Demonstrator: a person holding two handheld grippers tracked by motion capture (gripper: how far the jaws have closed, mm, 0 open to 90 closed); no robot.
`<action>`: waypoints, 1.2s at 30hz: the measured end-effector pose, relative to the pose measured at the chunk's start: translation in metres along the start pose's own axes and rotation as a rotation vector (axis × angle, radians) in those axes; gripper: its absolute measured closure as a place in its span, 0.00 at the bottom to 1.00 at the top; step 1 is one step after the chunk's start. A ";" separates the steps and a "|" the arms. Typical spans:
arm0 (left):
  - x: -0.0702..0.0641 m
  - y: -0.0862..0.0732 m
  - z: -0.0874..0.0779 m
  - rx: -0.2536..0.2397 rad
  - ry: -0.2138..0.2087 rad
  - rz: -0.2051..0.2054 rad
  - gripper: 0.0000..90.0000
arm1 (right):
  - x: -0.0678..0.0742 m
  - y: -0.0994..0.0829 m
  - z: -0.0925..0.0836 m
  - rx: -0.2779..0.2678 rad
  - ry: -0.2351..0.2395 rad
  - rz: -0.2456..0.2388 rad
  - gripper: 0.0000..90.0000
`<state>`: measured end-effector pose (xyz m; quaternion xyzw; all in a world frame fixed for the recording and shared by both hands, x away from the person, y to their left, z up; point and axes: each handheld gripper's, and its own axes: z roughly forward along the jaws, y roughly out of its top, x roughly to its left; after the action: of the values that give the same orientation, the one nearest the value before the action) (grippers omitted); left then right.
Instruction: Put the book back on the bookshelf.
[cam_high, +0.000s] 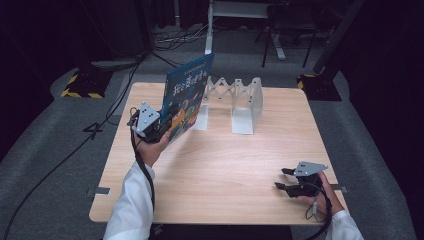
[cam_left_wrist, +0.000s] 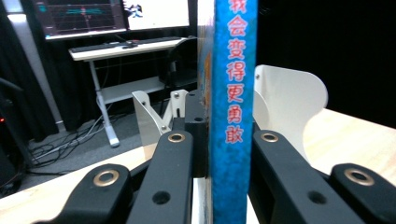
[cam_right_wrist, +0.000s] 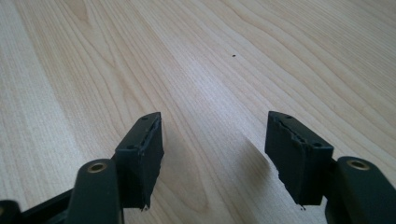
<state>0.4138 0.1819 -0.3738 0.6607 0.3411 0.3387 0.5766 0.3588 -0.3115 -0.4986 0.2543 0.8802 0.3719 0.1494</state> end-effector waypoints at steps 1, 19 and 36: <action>0.000 0.000 0.004 0.003 0.003 -0.003 0.92 | 0.000 0.000 0.000 0.000 0.001 0.000 0.41; -0.007 -0.009 0.042 0.024 0.063 -0.027 0.92 | 0.000 -0.002 -0.001 -0.005 0.017 -0.005 0.41; -0.007 -0.012 0.050 0.114 0.056 0.016 0.92 | -0.001 -0.003 -0.001 -0.009 0.030 0.013 0.41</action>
<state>0.4514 0.1506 -0.3918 0.6855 0.3707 0.3417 0.5253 0.3584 -0.3141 -0.5002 0.2539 0.8788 0.3807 0.1351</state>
